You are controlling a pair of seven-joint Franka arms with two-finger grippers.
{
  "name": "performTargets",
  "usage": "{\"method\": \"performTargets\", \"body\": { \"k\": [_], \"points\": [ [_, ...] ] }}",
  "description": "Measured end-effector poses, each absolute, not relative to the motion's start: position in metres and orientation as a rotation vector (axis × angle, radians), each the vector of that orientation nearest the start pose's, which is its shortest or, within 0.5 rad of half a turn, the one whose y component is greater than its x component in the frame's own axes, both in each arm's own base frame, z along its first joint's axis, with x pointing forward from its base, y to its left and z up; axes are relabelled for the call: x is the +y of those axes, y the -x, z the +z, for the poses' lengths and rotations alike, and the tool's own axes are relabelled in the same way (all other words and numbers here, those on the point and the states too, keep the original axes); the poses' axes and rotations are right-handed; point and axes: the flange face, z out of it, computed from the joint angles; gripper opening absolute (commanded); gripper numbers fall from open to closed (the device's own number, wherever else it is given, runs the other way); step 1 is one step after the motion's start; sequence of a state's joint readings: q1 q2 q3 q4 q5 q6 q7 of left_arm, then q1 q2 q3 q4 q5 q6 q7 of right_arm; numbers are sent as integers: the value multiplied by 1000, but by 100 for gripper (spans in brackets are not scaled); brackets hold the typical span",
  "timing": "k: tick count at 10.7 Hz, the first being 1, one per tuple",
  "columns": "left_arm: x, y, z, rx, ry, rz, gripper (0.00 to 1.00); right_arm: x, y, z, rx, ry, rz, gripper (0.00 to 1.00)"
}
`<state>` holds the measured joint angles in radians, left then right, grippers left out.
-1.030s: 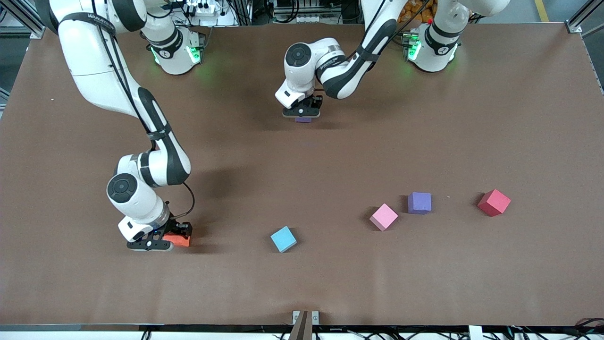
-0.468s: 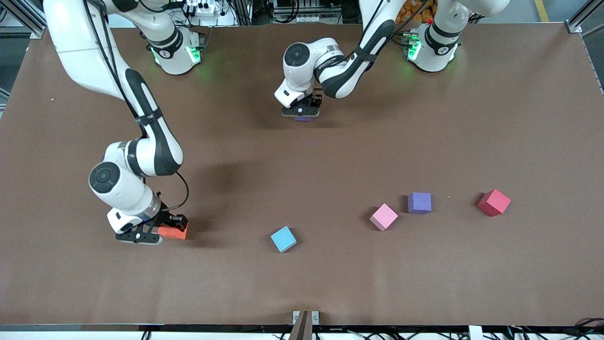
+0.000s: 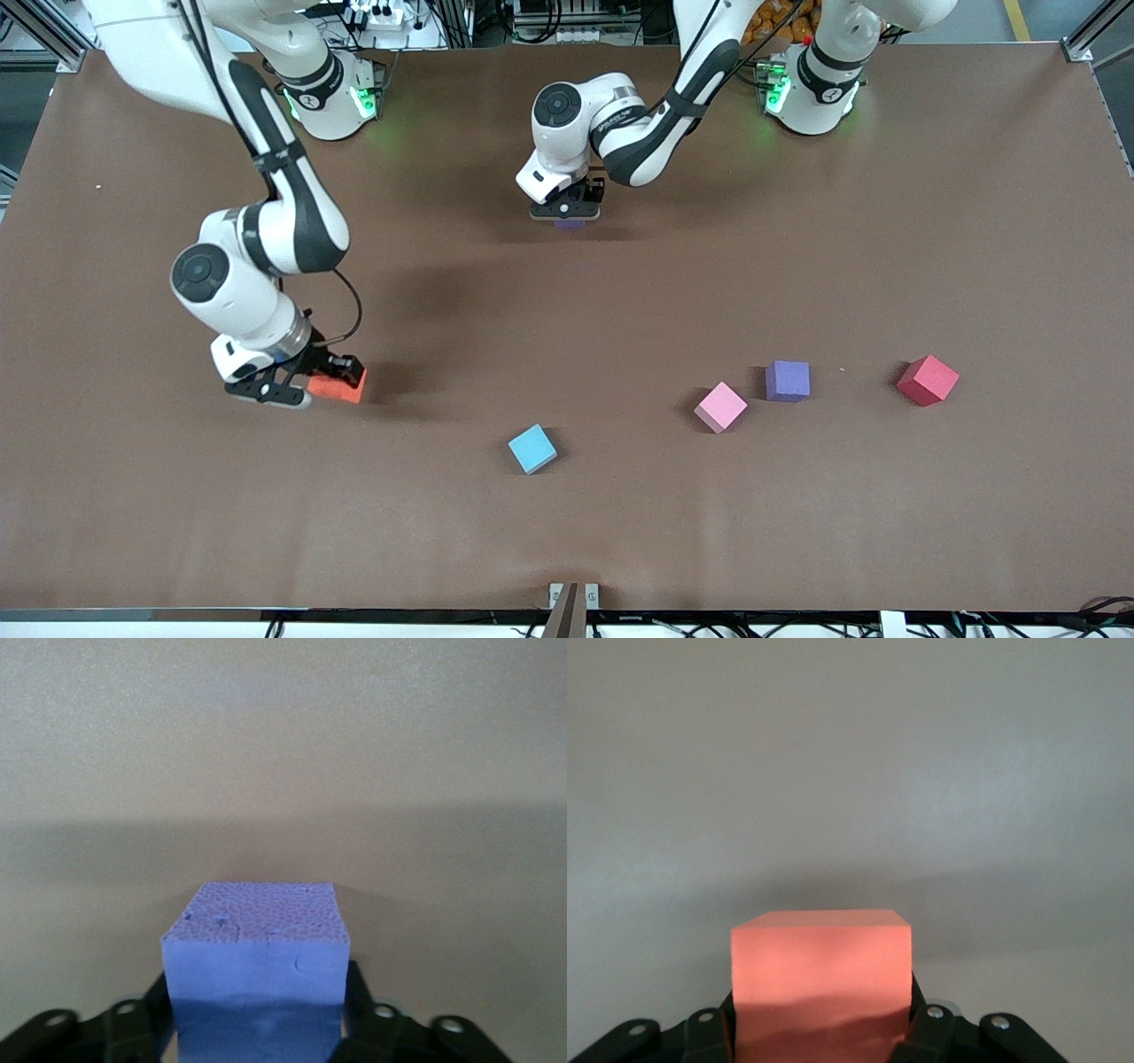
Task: Arrange blocks into number 1
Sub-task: 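Grasp the orange block with the right gripper and lift it, then place orange beside purple with the right gripper while the left gripper reaches purple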
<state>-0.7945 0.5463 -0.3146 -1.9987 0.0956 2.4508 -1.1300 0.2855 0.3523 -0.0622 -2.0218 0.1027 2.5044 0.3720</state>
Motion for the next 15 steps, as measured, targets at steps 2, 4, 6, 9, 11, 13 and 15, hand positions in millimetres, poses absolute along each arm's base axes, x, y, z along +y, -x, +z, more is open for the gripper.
{"method": "performTargets", "body": {
  "k": [2,4,6,9,11,13,15],
  "points": [
    [-544,-278,202,9,3153,164,100,162,-566,293,405,3024,-135,58],
    [-548,-294,230,-64,3180,122,100,188,-541,294,461,3013,-111,57],
    [-524,-327,267,-173,3132,108,100,213,-526,293,487,3004,-106,57],
    [-457,-402,313,-404,3080,76,100,250,-504,287,486,2999,-97,57],
    [-393,-461,322,-541,3036,51,100,315,-464,276,413,3000,-94,57],
    [-313,-518,323,-566,3008,24,100,381,-420,261,325,3006,-81,57],
    [-221,-563,321,-496,2990,23,100,453,-375,245,284,3010,-71,57]
  ]
}}
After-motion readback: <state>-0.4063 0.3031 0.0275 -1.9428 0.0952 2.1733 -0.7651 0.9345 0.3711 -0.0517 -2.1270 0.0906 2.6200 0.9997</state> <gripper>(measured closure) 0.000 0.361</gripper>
